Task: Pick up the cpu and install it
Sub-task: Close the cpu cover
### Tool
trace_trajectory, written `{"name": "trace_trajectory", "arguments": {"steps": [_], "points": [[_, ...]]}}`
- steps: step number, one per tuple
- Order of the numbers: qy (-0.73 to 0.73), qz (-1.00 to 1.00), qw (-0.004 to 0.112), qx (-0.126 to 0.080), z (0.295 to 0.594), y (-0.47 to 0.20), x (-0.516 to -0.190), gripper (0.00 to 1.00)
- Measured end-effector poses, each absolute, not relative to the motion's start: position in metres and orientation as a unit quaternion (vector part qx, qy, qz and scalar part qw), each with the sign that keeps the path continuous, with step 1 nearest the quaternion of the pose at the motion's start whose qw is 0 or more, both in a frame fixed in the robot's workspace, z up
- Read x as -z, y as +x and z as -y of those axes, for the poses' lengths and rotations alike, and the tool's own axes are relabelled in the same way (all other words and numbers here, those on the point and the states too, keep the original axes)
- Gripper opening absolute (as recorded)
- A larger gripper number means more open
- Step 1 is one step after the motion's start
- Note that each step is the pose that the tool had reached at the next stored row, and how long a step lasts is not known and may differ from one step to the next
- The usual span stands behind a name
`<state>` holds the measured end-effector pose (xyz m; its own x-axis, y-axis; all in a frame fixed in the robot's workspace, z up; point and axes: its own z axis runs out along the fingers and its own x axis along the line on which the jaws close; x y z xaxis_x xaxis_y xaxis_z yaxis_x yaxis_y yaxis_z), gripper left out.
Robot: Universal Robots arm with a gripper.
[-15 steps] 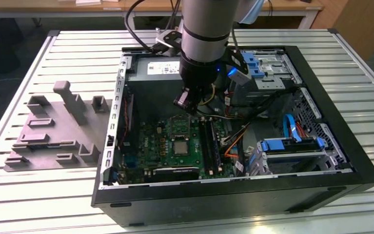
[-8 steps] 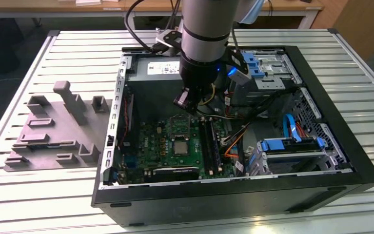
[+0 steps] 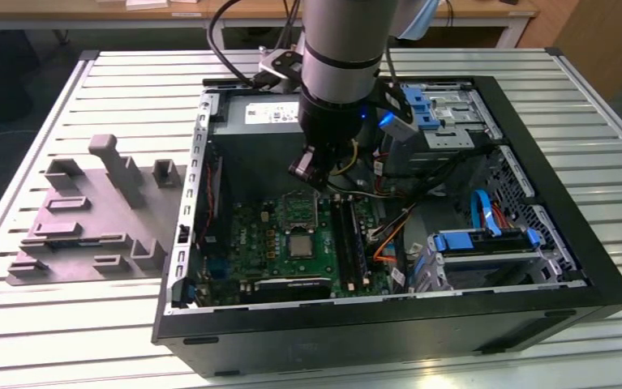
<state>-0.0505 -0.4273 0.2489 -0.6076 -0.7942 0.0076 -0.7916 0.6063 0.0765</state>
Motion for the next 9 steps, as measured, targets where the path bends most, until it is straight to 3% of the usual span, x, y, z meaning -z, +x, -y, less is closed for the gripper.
{"name": "trace_trajectory", "arguments": {"steps": [9], "points": [[0.443, 0.896, 0.022, 0.030, 0.4366, -0.0514, -0.2488, 0.11]]}}
